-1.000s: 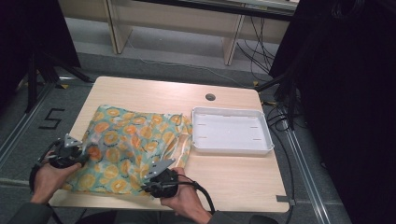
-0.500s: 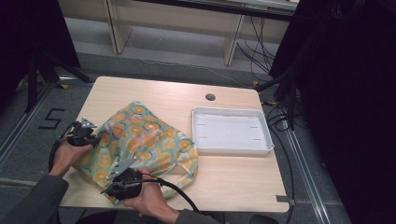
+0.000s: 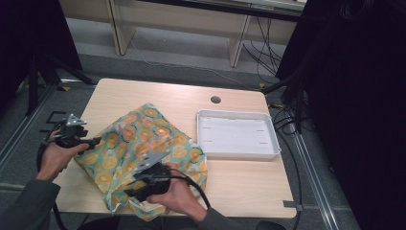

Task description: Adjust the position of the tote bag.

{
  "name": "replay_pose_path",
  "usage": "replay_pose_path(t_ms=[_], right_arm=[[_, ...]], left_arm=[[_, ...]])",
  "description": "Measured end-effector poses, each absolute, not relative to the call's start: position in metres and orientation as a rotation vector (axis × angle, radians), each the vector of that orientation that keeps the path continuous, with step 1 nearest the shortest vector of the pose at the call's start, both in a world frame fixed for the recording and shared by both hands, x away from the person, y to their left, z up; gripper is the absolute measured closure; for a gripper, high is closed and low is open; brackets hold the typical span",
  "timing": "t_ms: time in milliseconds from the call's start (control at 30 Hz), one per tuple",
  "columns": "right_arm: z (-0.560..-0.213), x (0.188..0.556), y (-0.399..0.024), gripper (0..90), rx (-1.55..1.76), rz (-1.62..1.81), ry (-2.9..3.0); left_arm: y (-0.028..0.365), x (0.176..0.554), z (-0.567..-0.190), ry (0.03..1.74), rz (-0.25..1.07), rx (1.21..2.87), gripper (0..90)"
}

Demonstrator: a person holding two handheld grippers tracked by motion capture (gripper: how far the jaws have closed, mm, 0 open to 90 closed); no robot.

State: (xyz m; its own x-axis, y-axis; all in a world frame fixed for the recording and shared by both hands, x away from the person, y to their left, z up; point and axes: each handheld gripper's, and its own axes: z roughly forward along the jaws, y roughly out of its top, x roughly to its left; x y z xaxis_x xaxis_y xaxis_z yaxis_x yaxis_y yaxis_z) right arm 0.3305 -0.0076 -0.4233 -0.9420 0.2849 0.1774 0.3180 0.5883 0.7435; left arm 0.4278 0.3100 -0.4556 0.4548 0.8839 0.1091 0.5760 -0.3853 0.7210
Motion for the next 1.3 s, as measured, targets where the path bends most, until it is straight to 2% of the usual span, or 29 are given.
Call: replay_pose_path(t_ms=[100, 133, 267, 333, 367, 467, 533, 567, 733, 767, 933, 1100, 1133, 1300], right_arm=[[-0.417, 0.348, -0.048, 46.5, -0.676, -1.326, -2.818], [-0.418, 0.356, -0.063, 46.9, -0.744, -1.319, -2.843], [-0.427, 0.387, -0.124, 47.9, -1.095, -1.195, -2.964], [-0.432, 0.392, -0.143, 48.0, -1.237, -1.130, -2.927], [-0.436, 0.393, -0.149, 47.9, -1.285, -1.128, -2.914], [-0.451, 0.400, -0.171, 47.8, -1.366, -1.050, -2.887], [-0.460, 0.404, -0.174, 50.2, -1.391, -1.056, -2.842], [-0.461, 0.406, -0.175, 55.1, -1.379, -1.038, -2.815], [-0.469, 0.413, -0.170, 86.5, -1.335, -0.917, -2.782], [-0.471, 0.414, -0.170, 88.9, -1.264, -0.960, -2.819], [-0.465, 0.396, -0.160, 90.0, -1.136, -0.957, -2.860], [-0.459, 0.374, -0.151, 90.0, -1.073, -0.990, -2.860], [-0.459, 0.371, -0.151, 90.0, -1.058, -0.994, -2.869], [-0.461, 0.362, -0.151, 90.0, -1.011, -1.001, -2.863]], left_arm=[[0.310, 0.403, -0.446, 1.285, 0.640, 2.065, 41.5], [0.311, 0.399, -0.446, 1.235, 0.630, 2.097, 42.6], [0.310, 0.380, -0.453, 1.214, 0.602, 2.146, 46.3], [0.309, 0.372, -0.457, 1.253, 0.576, 2.130, 46.3], [0.309, 0.365, -0.458, 1.332, 0.541, 2.117, 46.3], [0.311, 0.360, -0.464, 1.309, 0.519, 2.108, 48.3], [0.310, 0.357, -0.466, 1.361, 0.466, 2.100, 50.2], [0.310, 0.359, -0.468, 1.333, 0.482, 2.087, 52.3], [0.299, 0.368, -0.470, 1.279, 0.511, 2.125, 76.4], [0.296, 0.372, -0.472, 1.286, 0.503, 2.131, 79.3], [0.284, 0.398, -0.484, 1.297, 0.483, 2.152, 86.3], [0.258, 0.435, -0.497, 1.356, 0.384, 2.121, 87.5], [0.256, 0.439, -0.497, 1.341, 0.385, 2.170, 87.5], [0.234, 0.463, -0.496, 1.331, 0.401, 2.174, 88.0]])
